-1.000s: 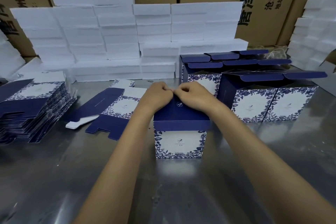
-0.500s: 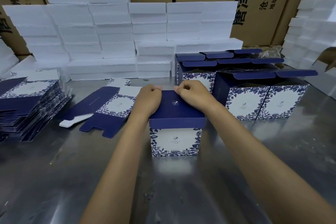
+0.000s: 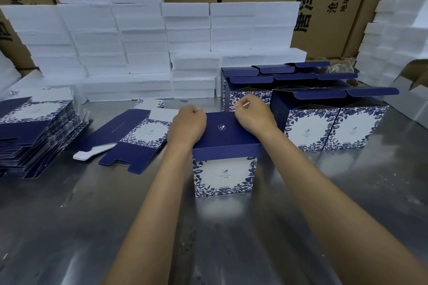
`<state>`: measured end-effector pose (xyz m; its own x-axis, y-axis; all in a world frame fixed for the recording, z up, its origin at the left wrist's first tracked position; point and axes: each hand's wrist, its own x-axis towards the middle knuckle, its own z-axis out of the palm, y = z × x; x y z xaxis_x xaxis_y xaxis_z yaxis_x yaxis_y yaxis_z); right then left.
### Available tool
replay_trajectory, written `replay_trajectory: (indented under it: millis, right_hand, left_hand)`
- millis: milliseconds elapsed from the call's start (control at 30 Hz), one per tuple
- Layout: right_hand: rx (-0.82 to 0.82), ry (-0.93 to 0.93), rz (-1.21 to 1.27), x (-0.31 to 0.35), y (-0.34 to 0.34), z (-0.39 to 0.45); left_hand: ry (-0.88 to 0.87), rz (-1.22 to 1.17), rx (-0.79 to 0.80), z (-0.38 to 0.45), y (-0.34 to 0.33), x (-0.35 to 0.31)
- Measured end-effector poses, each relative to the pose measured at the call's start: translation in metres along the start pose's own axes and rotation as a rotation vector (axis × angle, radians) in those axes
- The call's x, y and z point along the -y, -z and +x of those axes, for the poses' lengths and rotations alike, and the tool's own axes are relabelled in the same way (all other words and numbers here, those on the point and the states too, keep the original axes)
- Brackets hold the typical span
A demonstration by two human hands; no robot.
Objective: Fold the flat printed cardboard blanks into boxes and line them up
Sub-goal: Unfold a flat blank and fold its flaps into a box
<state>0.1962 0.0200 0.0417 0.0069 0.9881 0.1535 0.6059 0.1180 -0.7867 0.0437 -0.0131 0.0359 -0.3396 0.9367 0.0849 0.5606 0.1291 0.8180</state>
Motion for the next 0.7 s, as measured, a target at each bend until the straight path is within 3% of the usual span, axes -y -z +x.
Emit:
replay_trajectory:
  millis: [100, 233, 367, 500, 700]
  right_hand:
    - [-0.089, 0.225, -0.203, 0.001, 0.005, -0.013]
    - [0.128, 0.381, 0.104, -0.003, 0.009, -0.040]
    - [0.261, 0.445, 0.159, -0.022, 0.015, -0.055]
    - [0.225, 0.453, 0.194, -0.030, 0.014, -0.055]
    - [0.196, 0.385, 0.324, -0.030, 0.012, -0.049]
  left_hand:
    - [-0.005, 0.064, -0.002, 0.003, -0.001, -0.002]
    - [0.012, 0.151, -0.019, 0.015, -0.004, -0.006]
    - [-0.032, 0.144, -0.042, 0.023, -0.006, -0.011]
    - [-0.174, -0.117, -0.024, 0.022, -0.007, -0.010]
    - [-0.300, -0.483, 0.217, -0.019, -0.006, 0.019]
